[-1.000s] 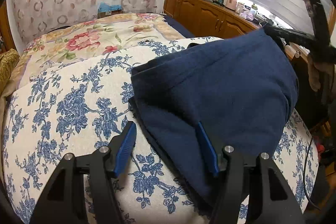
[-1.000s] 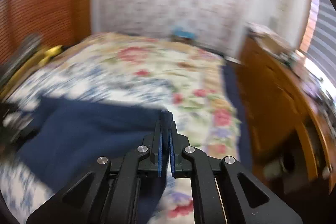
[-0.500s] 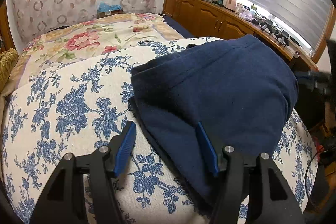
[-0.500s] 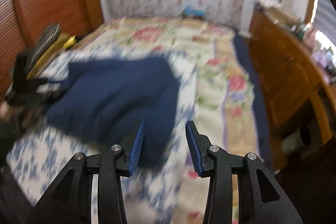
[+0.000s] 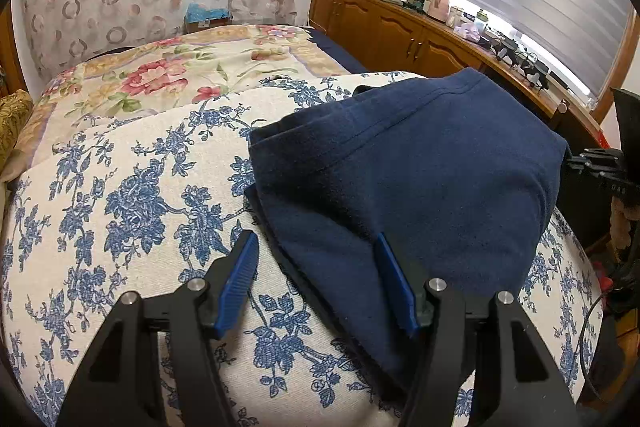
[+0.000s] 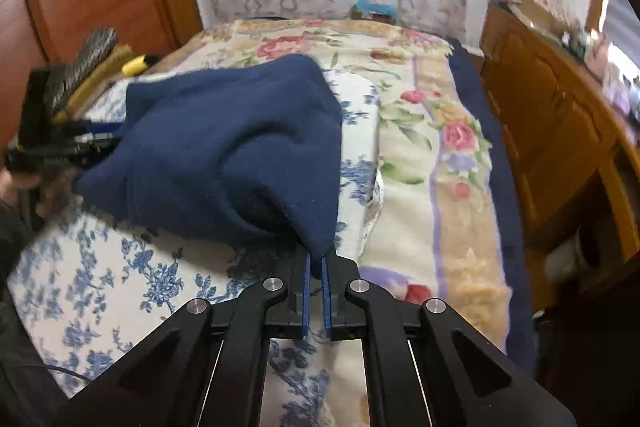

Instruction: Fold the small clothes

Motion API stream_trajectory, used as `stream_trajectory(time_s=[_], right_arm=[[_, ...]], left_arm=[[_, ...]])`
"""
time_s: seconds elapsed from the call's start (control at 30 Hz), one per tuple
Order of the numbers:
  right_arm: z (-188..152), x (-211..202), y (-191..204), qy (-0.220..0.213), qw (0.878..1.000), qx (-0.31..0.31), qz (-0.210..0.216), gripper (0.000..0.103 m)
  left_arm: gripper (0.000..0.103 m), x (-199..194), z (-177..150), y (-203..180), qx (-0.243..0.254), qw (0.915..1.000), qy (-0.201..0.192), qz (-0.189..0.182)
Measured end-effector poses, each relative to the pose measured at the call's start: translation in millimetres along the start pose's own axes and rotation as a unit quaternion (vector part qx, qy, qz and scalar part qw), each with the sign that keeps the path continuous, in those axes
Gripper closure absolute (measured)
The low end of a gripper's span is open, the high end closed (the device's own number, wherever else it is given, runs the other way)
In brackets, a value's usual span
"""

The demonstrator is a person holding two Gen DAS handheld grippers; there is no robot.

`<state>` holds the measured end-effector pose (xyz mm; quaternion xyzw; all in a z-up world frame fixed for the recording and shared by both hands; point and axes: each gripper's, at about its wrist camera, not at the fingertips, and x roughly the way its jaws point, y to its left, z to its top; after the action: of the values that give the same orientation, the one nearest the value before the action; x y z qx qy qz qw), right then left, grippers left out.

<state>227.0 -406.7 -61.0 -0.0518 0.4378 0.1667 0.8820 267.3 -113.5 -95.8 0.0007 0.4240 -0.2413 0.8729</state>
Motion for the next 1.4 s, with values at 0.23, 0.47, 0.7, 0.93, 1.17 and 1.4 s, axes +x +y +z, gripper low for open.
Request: stream_trajectory(time_s=[0.23, 0.47, 0.7, 0.93, 1.17, 1.4], right_arm=[[18.5, -26.2, 0.4, -0.063, 0.996, 0.021, -0.067, 0.078], [51.3, -3.8, 15.6, -0.092, 0.995, 0.022, -0.012, 0.041], [61.0, 61.9, 17.2, -0.007, 0.999, 0.03, 0.025, 0.037], [49.8, 74.7, 19.1, 0.017, 0.997, 0.043, 0.064, 0.045], [49.6, 57.9, 36.3, -0.003, 0.998, 0.008, 0.056, 0.08], [73.5, 2.6, 70.5, -0.082, 0.995, -0.021, 0.046, 0.082]], left_arm=[[0.042, 1.8, 5.5, 5.0, -0.008, 0.9998, 0.015, -0.007], [0.042, 6.2, 12.6, 10.1, -0.027, 0.9992, 0.022, -0.018], [0.067, 7.6, 14.4, 14.6, -0.035, 0.9989, 0.021, -0.025], [0.094, 4.6, 16.6, 20.4, -0.054, 0.9959, 0.018, -0.07], [0.096, -50.3, 22.7, 1.4, -0.045, 0.9923, -0.048, -0.106], [0.096, -135.8, 25.6, -0.8, -0.026, 0.9858, -0.125, -0.108]])
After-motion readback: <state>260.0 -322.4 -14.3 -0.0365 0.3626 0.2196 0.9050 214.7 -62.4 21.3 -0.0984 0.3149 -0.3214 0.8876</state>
